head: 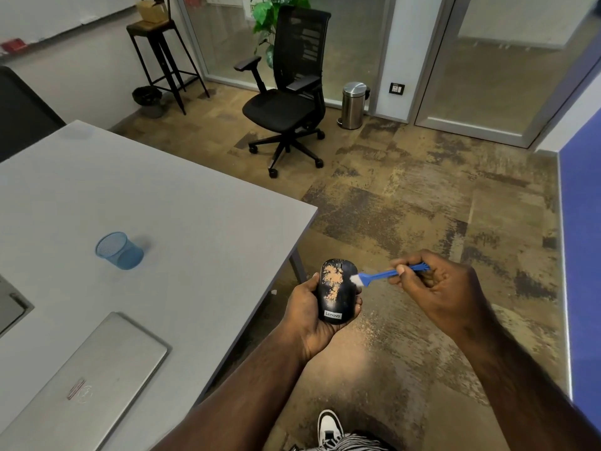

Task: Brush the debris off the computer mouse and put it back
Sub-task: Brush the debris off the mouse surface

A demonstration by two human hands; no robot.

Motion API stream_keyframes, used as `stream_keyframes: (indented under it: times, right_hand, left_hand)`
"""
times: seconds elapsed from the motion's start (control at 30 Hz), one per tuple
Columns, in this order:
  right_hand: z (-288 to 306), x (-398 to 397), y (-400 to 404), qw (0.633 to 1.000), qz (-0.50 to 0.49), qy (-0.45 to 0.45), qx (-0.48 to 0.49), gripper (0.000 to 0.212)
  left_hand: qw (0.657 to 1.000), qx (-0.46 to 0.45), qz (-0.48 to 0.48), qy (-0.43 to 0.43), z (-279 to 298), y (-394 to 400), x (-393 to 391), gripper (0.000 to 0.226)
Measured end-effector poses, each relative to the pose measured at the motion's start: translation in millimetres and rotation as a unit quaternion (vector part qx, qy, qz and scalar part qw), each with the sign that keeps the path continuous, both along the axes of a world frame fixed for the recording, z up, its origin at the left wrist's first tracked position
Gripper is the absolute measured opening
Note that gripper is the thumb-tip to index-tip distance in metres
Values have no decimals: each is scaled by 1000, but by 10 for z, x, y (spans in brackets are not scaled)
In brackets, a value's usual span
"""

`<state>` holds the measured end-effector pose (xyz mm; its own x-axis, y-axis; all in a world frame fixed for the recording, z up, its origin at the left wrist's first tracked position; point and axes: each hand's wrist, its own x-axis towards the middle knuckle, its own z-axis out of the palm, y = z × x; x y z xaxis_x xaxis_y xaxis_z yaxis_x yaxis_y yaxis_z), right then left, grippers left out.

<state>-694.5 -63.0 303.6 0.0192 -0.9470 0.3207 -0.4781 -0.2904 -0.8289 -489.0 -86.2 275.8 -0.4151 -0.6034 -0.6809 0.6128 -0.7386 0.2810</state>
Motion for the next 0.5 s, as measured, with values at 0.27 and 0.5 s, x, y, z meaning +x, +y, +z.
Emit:
stream_keyframes:
  times: [0.27,0.5]
  right_hand:
    - [-31,-12,-39,1000,-14,1,-3,21]
    - [21,78,54,997,76,-2,1,9]
  left_hand:
    - [1000,2,-3,-3,17,4,-13,58]
    - [1000,-10,5,-24,5,-11,-50,54]
